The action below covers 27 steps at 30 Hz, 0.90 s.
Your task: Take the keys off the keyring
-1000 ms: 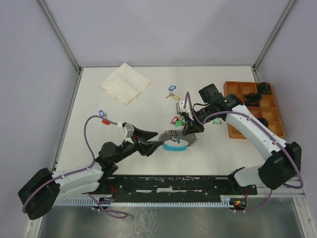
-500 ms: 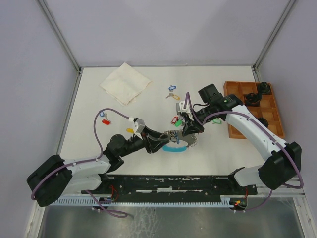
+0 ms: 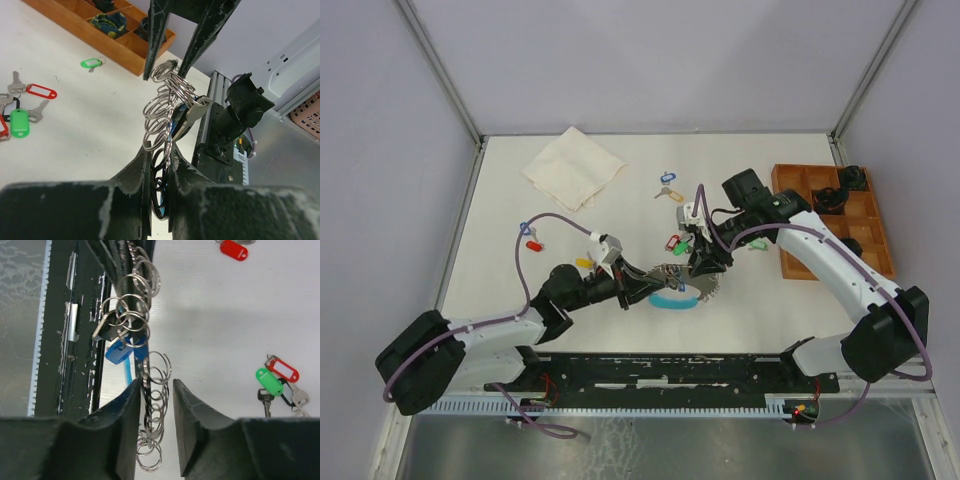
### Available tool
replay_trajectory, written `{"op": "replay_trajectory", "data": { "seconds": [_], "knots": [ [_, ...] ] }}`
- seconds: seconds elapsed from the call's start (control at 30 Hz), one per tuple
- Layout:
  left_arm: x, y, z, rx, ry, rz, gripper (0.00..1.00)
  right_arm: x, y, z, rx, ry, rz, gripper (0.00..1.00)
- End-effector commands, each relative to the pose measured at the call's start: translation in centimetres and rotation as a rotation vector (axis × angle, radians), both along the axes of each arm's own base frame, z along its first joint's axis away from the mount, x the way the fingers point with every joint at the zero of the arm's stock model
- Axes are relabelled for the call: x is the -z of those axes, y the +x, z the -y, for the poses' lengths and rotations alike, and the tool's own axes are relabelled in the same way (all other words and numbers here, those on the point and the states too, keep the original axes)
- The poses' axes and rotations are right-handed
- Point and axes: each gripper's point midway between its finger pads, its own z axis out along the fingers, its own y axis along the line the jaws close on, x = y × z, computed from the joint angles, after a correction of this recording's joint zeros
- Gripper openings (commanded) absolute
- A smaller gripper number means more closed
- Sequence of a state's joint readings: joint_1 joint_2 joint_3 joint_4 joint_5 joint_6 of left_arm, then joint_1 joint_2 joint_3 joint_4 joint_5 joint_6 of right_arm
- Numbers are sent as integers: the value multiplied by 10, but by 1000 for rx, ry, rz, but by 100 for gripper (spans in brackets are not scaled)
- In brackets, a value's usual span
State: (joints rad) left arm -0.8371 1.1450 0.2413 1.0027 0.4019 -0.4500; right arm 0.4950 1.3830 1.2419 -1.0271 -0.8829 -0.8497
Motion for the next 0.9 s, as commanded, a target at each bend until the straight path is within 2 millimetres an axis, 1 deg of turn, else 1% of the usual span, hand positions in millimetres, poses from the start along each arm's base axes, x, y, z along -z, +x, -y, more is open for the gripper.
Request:
{"op": "replay_trajectory", "data": {
  "seconds": [0.0,0.07,0.1,0.13,0.17,0.23,0.27,0.33,0.43,0.47,0.5,0.53,0.57,0.6,0.67,0.73,0.87],
  "knots": [
    [-23,19,-4,-83,72,-2,3,-31,22,2,87,66,59,46],
    [-15,34,-14,-167,191,-31,3,-37,34,13,160,67,69,56],
    [0,39,-23,-215,306,-82,3,-39,38,19,190,71,73,62],
    [3,47,-32,-269,390,-100,3,-41,41,23,212,80,78,65],
    [4,54,-40,-310,467,-109,3,-41,42,26,230,91,77,67],
    [-1,65,-50,-381,578,-109,3,-43,42,26,244,122,74,70],
    [-4,69,-51,-398,625,-97,3,-43,42,25,248,138,69,71],
    [-15,76,-52,-438,717,-42,3,-41,44,20,253,176,61,71],
    [-40,87,-51,-519,881,95,3,-36,46,12,256,237,50,71],
    [-50,90,-50,-546,941,147,3,-32,48,10,265,253,52,71],
    [-65,94,-48,-582,995,211,3,-32,55,9,279,272,79,72],
    [-70,96,-52,-611,1089,274,3,-27,57,9,297,274,83,72],
    [-79,99,-53,-650,1155,340,3,-27,63,9,315,281,103,72],
    [-83,100,-58,-672,1242,402,3,-26,66,9,329,283,115,73],
    [-95,106,-63,-714,1356,502,3,-23,69,9,338,282,126,74],
    [-104,109,-62,-701,1400,566,3,-22,69,8,335,293,124,74],
    [-123,112,-56,-676,1375,633,3,-23,68,4,327,350,113,75]
  ]
}}
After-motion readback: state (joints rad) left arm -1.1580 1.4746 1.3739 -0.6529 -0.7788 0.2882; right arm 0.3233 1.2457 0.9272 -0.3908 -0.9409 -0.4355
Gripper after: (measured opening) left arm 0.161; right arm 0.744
